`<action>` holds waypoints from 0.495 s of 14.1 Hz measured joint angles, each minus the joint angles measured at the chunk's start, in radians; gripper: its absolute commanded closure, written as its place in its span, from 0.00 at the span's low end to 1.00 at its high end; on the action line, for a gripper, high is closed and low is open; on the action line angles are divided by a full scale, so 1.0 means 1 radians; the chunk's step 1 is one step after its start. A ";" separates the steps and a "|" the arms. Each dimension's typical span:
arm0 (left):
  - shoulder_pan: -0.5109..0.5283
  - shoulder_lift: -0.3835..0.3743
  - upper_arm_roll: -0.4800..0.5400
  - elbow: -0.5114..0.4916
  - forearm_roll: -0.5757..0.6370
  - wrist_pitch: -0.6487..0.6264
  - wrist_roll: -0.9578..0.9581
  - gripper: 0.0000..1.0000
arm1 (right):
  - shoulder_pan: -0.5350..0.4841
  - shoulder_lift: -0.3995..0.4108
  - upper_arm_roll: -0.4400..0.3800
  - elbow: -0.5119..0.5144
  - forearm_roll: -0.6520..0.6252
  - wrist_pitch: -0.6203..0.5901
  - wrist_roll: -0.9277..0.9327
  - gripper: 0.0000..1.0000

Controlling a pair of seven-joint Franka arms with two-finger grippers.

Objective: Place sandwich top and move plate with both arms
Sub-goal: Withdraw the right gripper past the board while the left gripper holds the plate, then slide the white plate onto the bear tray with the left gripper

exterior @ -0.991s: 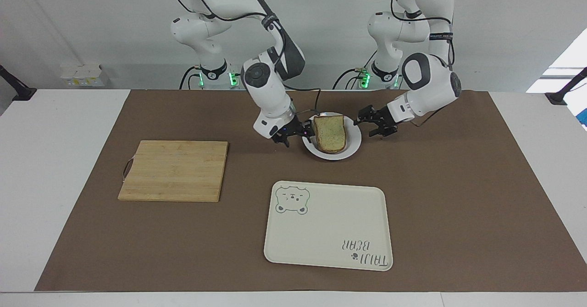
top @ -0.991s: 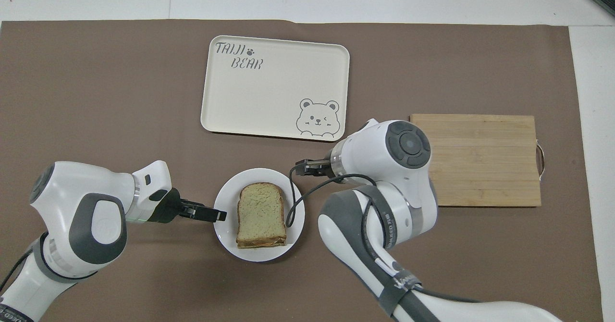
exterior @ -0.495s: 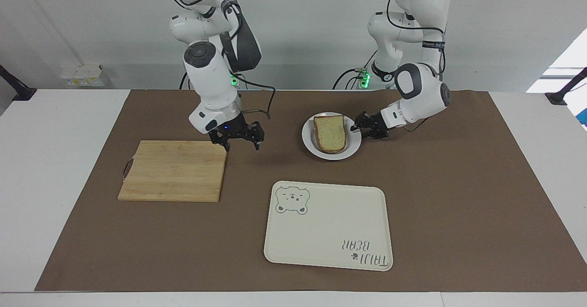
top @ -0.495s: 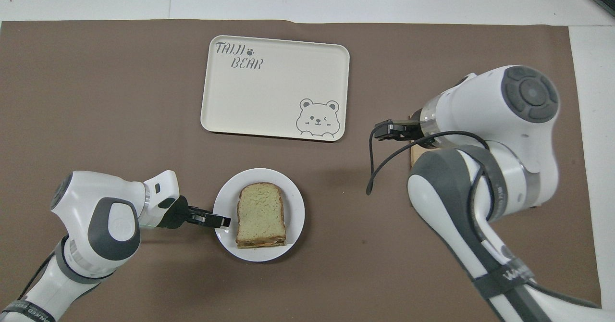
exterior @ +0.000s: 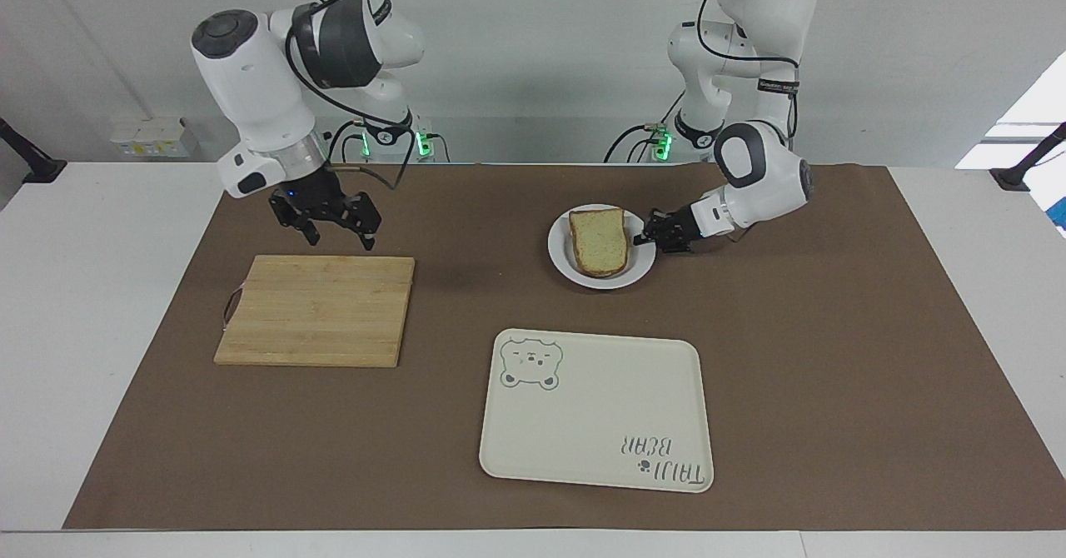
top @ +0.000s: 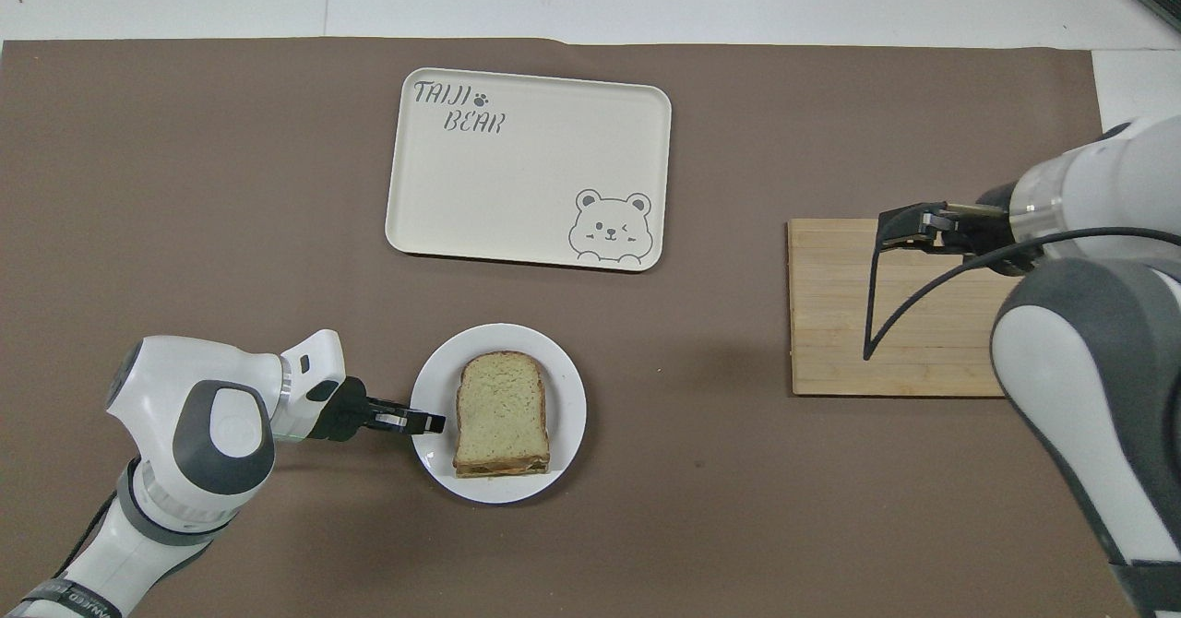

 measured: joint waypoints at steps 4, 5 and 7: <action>0.010 0.007 0.010 -0.005 -0.049 -0.053 0.000 1.00 | -0.046 -0.044 -0.003 0.088 -0.040 -0.139 -0.041 0.00; 0.015 0.010 0.012 -0.004 -0.060 -0.067 0.000 1.00 | -0.056 -0.046 -0.004 0.122 -0.041 -0.185 -0.046 0.00; 0.030 0.020 0.014 0.012 -0.075 -0.122 -0.002 1.00 | -0.076 -0.048 -0.005 0.199 -0.046 -0.273 -0.069 0.00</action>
